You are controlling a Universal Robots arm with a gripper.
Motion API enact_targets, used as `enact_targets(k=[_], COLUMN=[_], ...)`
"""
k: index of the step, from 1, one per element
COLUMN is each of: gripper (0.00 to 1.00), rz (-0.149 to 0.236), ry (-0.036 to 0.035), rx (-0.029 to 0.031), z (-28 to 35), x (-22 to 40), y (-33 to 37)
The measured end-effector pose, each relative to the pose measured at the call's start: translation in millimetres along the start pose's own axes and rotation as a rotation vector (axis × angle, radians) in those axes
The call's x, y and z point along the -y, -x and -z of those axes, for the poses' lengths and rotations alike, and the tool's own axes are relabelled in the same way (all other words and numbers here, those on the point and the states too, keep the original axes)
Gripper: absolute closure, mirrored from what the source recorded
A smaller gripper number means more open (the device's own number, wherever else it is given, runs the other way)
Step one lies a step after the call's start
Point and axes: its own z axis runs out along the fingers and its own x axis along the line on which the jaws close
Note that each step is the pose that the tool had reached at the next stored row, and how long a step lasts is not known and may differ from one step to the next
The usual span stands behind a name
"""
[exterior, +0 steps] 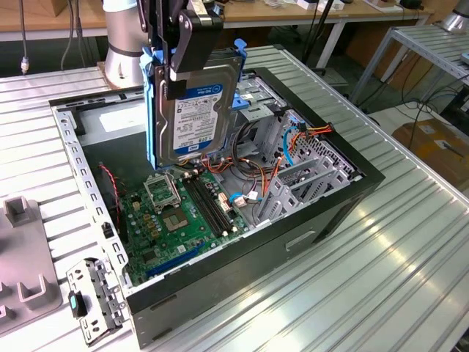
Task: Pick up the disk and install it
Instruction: 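Insert the disk into the insertion slot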
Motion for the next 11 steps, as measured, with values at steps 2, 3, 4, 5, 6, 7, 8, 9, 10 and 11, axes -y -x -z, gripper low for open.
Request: enact_targets(k=[2, 3, 4, 5, 6, 7, 8, 9, 10, 11], gripper=[0.63, 0.63, 0.63, 0.63, 0.63, 0.63, 0.63, 0.63, 0.63, 0.63], rz=[0.000, 0.000, 0.000, 0.000, 0.000, 0.000, 0.000, 0.000, 0.000, 0.000], ry=[0.0000, 0.0000, 0.0000, -0.0001, -0.0001, 0.0000, 0.0000, 0.0002, 0.0005, 0.0007], rx=[0.0000, 0.0000, 0.0000, 0.0001, 0.0001, 0.0000, 0.0001, 0.0000, 0.0000, 0.0000], z=[0.0, 0.0, 0.0, 0.0, -0.1, -0.1, -0.1, -0.2, -0.3, -0.4], x=[0.0, 0.0, 0.1, 0.7, 1.7, 3.4, 6.9, 10.1, 16.9, 22.2], y=[0.0, -0.1, -0.1, -0.1, 0.0, 0.1, 0.2, 0.3, 0.6, 0.8])
